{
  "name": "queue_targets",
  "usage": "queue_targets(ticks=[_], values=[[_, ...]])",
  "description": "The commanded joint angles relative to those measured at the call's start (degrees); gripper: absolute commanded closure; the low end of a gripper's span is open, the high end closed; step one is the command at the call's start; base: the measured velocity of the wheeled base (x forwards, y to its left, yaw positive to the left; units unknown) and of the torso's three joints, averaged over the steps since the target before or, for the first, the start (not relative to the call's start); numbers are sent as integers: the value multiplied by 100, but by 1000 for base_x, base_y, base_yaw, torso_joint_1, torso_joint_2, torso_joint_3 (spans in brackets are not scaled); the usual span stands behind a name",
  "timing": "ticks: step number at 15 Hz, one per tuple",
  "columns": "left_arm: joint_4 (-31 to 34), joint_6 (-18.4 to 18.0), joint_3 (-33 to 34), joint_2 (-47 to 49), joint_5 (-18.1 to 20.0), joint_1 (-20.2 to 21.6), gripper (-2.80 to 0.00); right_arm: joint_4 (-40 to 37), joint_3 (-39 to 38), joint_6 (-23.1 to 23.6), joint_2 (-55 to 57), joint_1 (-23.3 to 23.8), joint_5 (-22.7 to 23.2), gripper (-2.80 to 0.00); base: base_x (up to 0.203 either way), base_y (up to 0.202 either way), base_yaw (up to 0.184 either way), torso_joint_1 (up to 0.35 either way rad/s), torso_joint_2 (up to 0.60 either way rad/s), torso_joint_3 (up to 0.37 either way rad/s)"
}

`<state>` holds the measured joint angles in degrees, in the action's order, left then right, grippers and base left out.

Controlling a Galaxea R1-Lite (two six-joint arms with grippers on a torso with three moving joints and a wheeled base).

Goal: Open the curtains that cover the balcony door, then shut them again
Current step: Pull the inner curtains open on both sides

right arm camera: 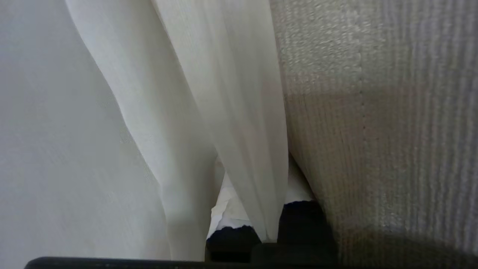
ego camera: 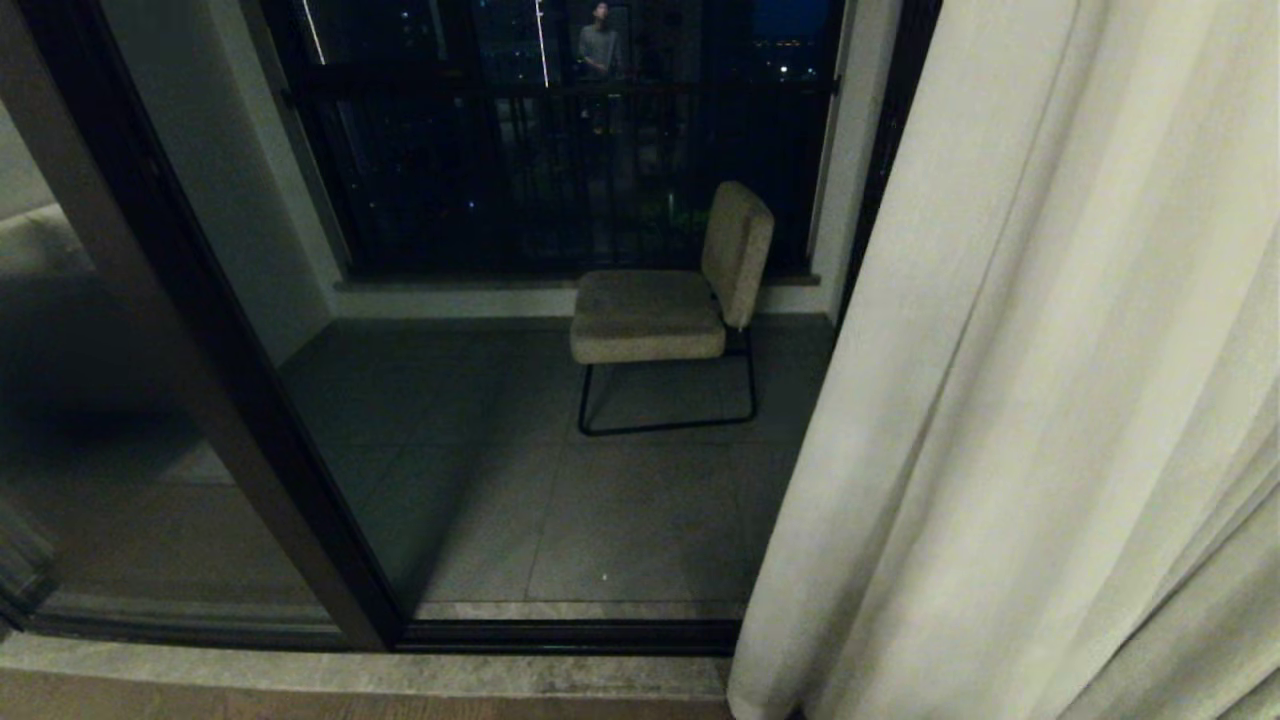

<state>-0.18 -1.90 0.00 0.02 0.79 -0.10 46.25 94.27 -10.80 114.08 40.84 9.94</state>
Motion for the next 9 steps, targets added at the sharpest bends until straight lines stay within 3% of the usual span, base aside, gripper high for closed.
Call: queue_targets(ticks=[1, 6, 7, 9], values=[[-9, -3, 0, -2, 0, 1, 0, 52, -133, 9, -219, -14, 417, 0, 0, 0, 0, 0, 0, 0], [0, -3, 0, -2, 0, 1, 0, 43, -537, 9, -770, -41, 1301, 0, 0, 0, 0, 0, 0, 0], [-7, -3, 0, -2, 0, 1, 0, 35, -612, -4, -875, -41, 1468, -280, 0, 0, 0, 0, 0, 0], [-9, -3, 0, -2, 0, 1, 0, 33, -831, -14, -1056, -41, 1605, -280, 0, 0, 0, 0, 0, 0]])
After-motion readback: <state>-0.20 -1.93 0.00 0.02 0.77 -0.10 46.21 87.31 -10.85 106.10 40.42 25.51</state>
